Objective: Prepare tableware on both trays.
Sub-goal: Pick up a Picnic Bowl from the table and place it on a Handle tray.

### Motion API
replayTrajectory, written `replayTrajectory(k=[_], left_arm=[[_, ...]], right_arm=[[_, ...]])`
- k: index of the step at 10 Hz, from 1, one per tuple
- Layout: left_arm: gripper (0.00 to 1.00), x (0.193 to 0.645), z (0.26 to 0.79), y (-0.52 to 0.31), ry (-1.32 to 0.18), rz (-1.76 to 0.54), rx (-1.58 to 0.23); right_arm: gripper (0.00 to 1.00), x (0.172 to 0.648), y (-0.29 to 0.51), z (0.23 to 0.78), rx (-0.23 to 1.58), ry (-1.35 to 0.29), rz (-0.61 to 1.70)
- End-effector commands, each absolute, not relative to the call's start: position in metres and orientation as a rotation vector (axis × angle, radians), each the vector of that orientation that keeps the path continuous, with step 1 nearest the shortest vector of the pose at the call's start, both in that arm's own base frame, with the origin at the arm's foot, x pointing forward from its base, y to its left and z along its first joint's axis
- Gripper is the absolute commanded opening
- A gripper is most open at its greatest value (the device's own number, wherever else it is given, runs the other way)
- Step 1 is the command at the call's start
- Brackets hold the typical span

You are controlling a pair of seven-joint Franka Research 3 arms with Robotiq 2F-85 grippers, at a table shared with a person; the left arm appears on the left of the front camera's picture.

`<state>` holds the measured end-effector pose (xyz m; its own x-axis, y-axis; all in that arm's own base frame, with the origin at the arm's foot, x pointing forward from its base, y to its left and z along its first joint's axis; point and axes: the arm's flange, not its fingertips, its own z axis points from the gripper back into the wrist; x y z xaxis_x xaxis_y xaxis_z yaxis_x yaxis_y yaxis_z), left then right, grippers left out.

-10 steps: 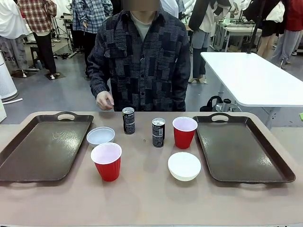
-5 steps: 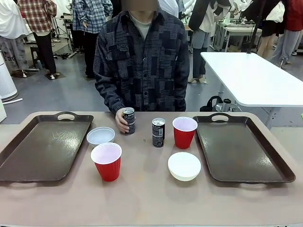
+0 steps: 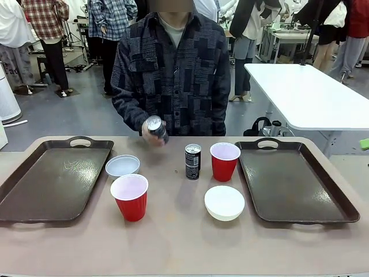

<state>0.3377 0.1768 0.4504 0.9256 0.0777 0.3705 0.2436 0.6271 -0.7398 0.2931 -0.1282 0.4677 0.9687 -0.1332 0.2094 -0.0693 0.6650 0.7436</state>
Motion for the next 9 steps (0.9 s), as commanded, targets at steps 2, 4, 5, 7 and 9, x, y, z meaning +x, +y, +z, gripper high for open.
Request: replayTrajectory(k=[2, 4, 5, 7, 9], left_arm=[[1.0, 0.337, 0.451, 0.178, -0.394, -0.093, -0.904], [1.0, 0.337, 0.451, 0.178, -0.394, -0.093, -0.904], [1.0, 0.337, 0.451, 0.178, -0.394, -0.093, -0.904], [1.0, 0.337, 0.451, 0.178, -0.394, -0.093, -0.904], [1.0, 0.337, 0.451, 0.178, -0.394, -0.093, -0.904]], right_arm=[[1.0, 0.291, -0.027, 0.492, 0.562, -0.084, -0.044], [1.0, 0.29, 0.022, 0.498, 0.445, -0.05, -0.038], [1.0, 0.29, 0.05, 0.497, 0.368, -0.048, -0.032], [1.0, 0.291, 0.111, 0.486, 0.232, -0.02, -0.01], [1.0, 0.301, 0.149, 0.466, 0.15, -0.049, 0.001]])
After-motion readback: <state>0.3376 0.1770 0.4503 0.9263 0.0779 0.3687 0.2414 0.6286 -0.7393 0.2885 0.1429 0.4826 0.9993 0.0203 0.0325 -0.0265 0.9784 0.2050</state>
